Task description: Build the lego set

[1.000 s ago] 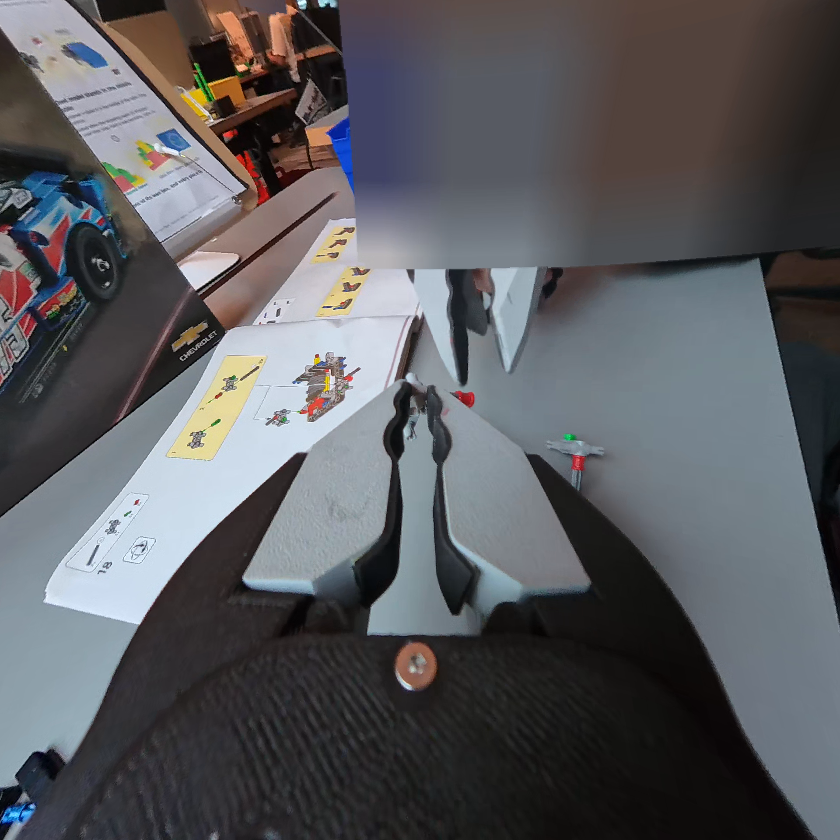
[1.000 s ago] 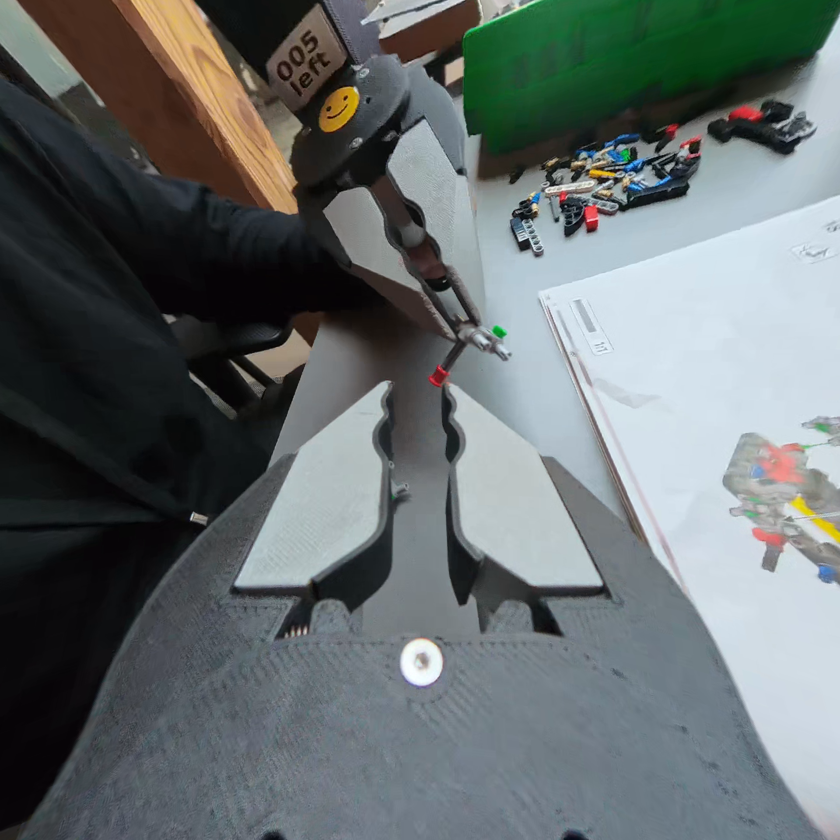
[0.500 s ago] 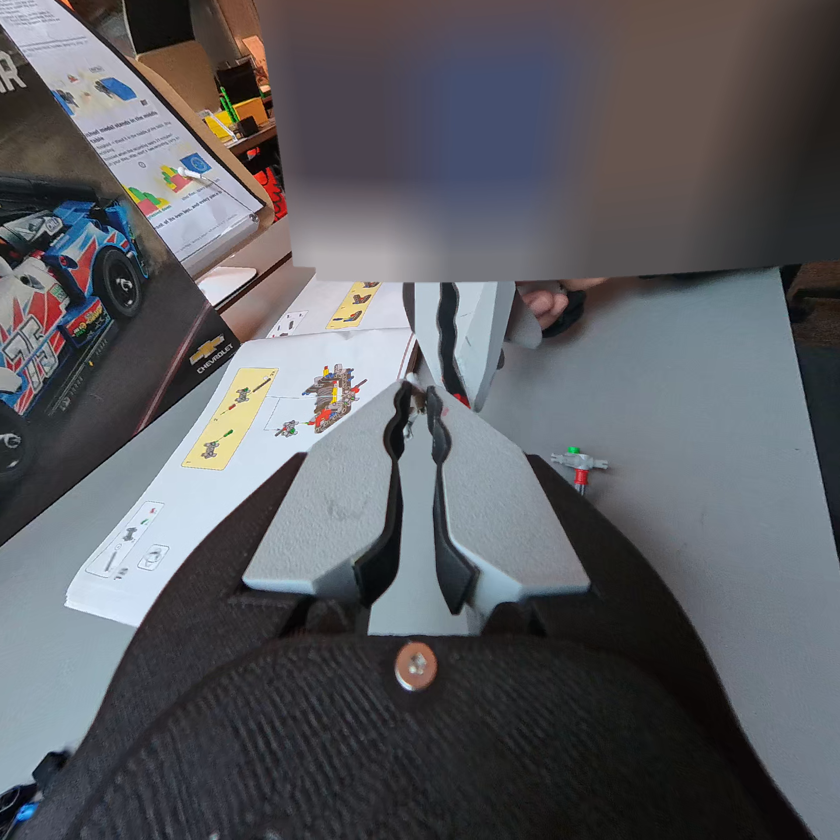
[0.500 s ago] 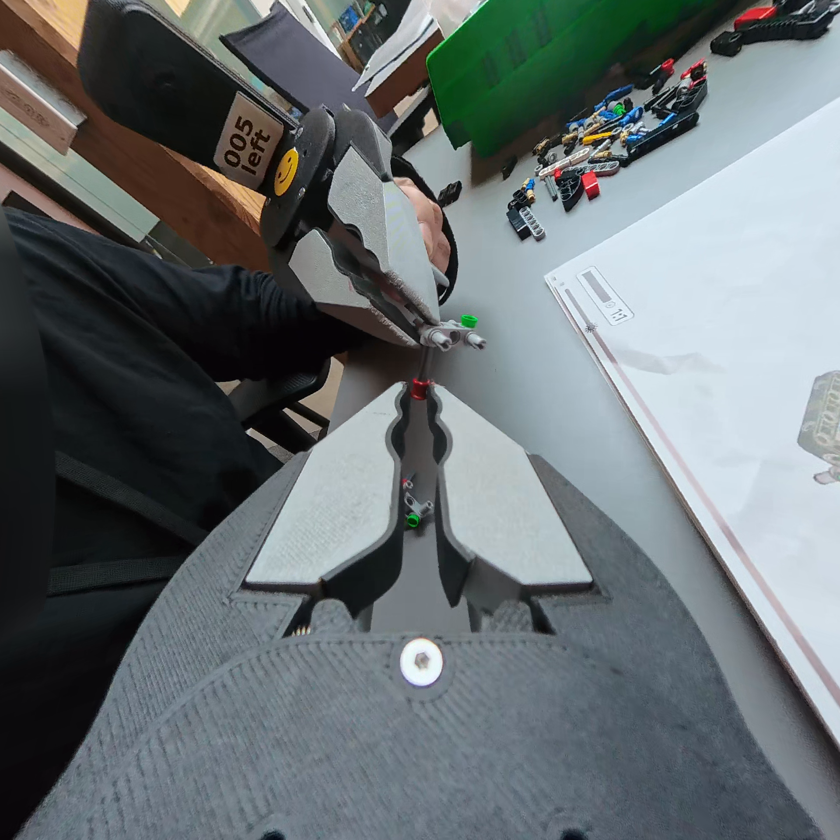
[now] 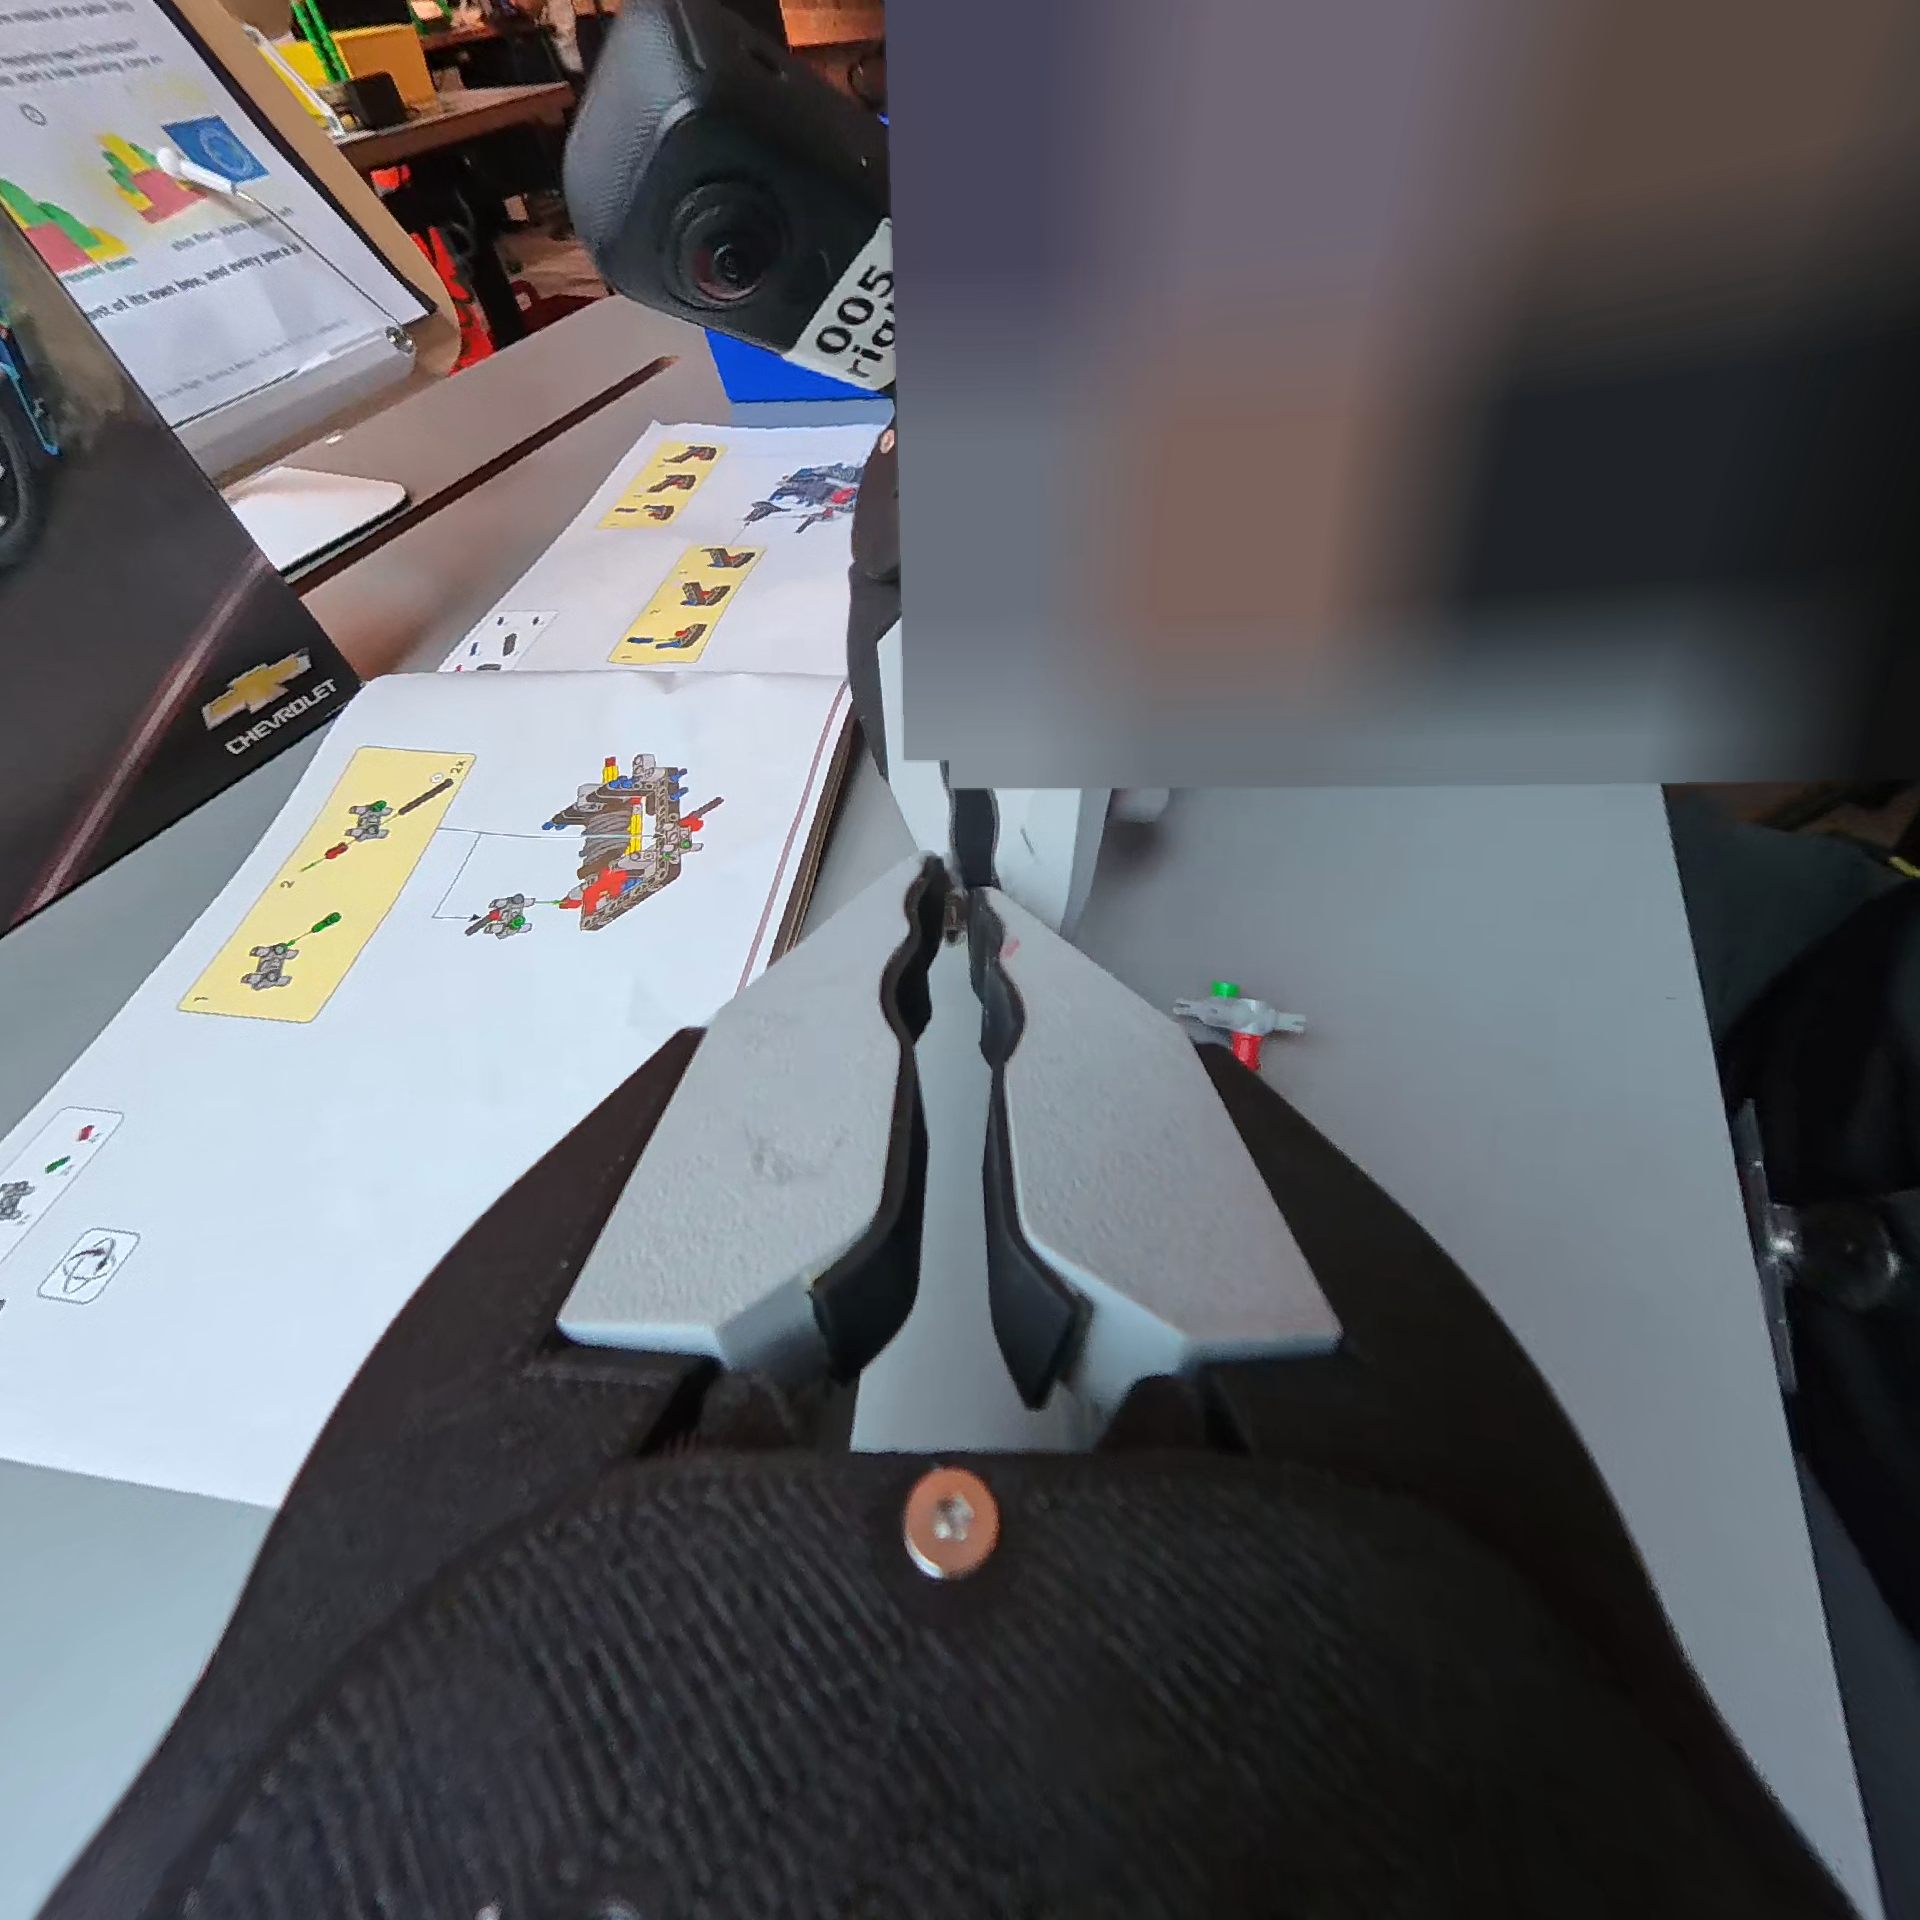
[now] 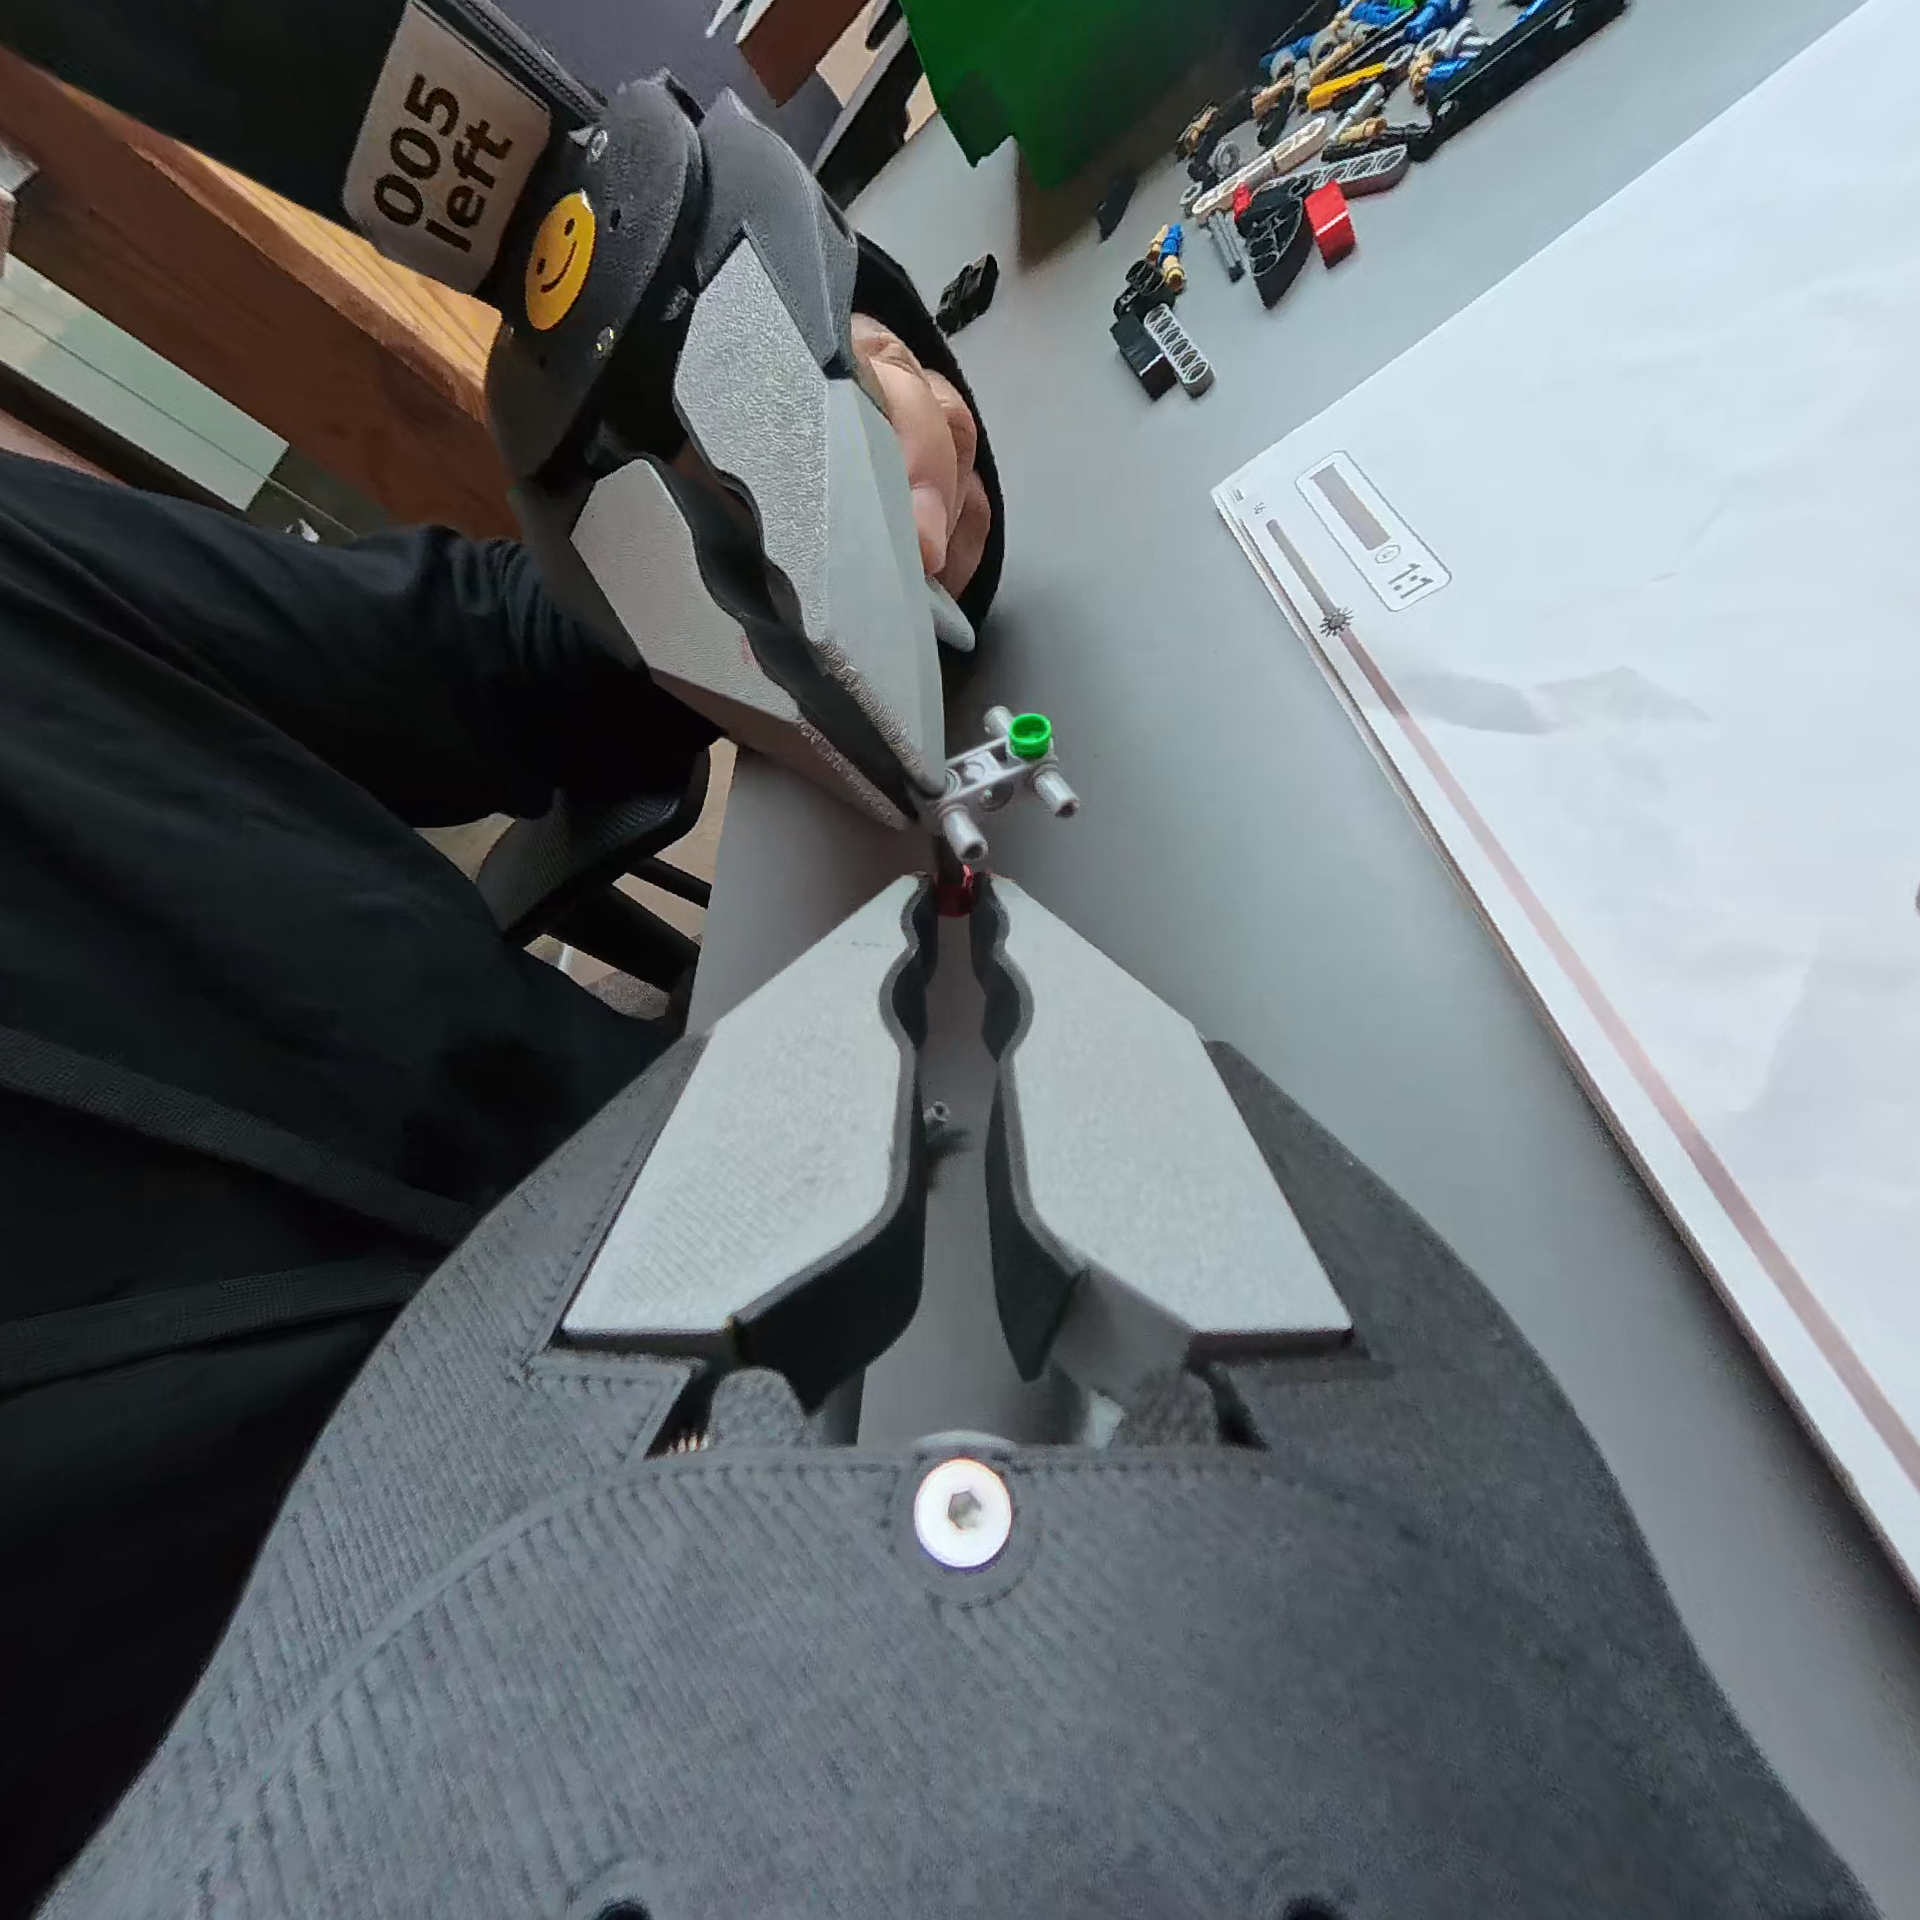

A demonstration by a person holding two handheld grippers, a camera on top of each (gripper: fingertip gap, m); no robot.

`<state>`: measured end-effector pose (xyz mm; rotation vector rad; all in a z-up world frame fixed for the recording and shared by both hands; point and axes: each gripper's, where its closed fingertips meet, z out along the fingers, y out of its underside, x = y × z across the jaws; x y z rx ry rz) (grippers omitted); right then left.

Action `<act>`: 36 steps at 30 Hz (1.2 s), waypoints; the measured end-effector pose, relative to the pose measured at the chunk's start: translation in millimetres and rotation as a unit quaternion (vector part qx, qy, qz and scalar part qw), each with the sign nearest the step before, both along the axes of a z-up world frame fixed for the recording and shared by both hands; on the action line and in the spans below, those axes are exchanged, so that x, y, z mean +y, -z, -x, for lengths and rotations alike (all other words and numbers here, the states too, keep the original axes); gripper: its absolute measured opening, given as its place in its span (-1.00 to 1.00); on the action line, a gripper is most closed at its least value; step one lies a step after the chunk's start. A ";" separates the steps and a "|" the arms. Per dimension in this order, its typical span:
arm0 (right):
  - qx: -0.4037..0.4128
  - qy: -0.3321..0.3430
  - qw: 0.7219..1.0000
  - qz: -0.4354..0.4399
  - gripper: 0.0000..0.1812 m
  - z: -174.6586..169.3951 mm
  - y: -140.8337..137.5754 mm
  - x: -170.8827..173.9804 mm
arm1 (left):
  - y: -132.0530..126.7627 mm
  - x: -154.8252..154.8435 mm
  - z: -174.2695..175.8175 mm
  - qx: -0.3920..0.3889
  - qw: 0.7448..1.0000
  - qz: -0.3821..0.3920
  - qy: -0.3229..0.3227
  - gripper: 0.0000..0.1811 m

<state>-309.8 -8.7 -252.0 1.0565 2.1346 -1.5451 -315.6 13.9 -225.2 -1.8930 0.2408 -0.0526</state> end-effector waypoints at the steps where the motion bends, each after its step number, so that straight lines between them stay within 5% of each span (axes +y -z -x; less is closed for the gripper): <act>1: -0.002 -0.005 1.000 -0.001 -0.96 -0.9 0.4 0.2 | 1.0 0.1 0.0 0.005 1.000 0.003 -0.002 -0.98; 18: 0.013 -0.035 0.997 -0.065 -0.96 -9.7 6.5 10.3 | 18.4 -8.7 -9.2 0.011 0.997 0.055 0.058 -0.90; 24: 0.014 -0.035 0.995 -0.092 -0.96 -9.5 11.4 12.9 | 14.1 -3.7 -2.0 0.014 0.998 0.052 0.021 -0.55; 32: 0.032 -0.062 0.986 -0.154 -0.96 -17.6 23.1 10.7 | 16.2 -6.0 -3.1 -0.003 0.995 0.082 0.051 -1.00; 36: 0.047 -0.073 0.981 -0.172 -0.96 -20.7 23.2 8.9 | 22.6 -6.4 -10.5 -0.040 0.987 0.120 0.096 -0.84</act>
